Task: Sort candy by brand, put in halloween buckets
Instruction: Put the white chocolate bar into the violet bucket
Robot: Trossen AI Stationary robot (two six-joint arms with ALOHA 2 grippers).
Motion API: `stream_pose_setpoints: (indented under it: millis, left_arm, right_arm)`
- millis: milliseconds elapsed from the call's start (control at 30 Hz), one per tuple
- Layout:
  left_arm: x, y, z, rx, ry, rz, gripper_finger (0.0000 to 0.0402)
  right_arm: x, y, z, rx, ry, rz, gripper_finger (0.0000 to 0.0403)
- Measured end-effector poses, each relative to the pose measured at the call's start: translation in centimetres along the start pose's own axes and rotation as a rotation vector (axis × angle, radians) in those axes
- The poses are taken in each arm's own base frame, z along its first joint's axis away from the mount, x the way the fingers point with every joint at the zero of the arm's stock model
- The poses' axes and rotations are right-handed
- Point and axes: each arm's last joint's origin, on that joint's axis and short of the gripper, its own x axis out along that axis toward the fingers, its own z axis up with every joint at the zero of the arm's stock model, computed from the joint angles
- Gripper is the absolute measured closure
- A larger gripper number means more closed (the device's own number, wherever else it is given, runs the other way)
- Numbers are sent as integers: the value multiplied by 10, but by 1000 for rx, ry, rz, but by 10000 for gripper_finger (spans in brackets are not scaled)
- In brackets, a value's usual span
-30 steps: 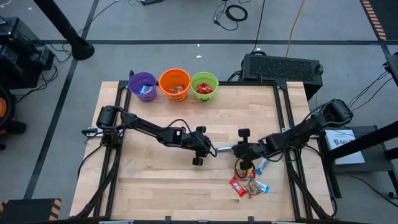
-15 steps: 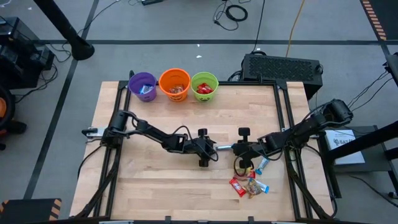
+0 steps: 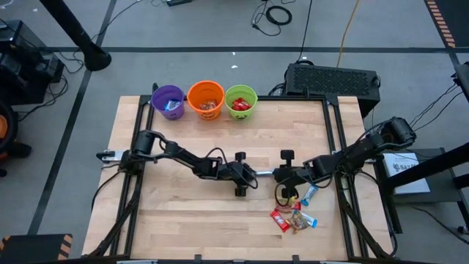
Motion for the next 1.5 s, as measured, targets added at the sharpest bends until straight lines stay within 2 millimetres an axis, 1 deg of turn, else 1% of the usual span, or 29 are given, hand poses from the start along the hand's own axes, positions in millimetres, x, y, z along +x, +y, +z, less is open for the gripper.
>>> stream_pose_setpoints:
  millis: [133, 233, 333, 467, 600, 700, 800, 900, 1000, 1133, 1267, 1433, 1500]
  left_arm:
    - [2, 1, -2, 1, -3, 18, 298]
    - [2, 1, 0, 15, -11, 21, 315]
    - [2, 1, 0, 15, -16, 22, 342]
    - [2, 1, 1, 20, -26, 24, 391]
    - [2, 1, 1, 31, -27, 25, 395]
    - [2, 1, 1, 43, -21, 24, 398]
    - [0, 2, 1, 51, -14, 23, 398]
    - [-6, 4, 7, 64, -1, 24, 399]
    - [-22, 9, 21, 90, 13, 42, 399]
    - [-51, 15, 51, 95, -58, 51, 400]
    - [-87, 22, 80, 53, -134, 55, 400]
    - [-132, 40, 108, -162, -247, 69, 400]
    - [-148, 44, 118, -203, -310, 40, 400]
  right_arm:
    - [0, 0, 0, 0, -1, 0, 402]
    - [0, 0, 0, 0, -2, 0, 403]
    - [0, 0, 0, 0, -1, 2, 403]
    - [0, 1, 0, -1, 2, 22, 403]
    - [-1, 2, 2, 5, -18, 28, 400]
    - [-3, 6, 3, 5, -38, 41, 376]
    - [-9, 7, 3, 28, -53, 22, 332]
    - [-19, 4, 2, 40, -58, -45, 281]
    - [-31, -1, 0, 92, -77, -108, 239]
    - [-43, -8, -2, 178, -85, -144, 205]
    - [-48, -11, -4, 244, -87, -140, 196]
    - [-47, -10, -3, 315, -95, -126, 199]
    - [-47, -10, -3, 338, -91, -121, 202]
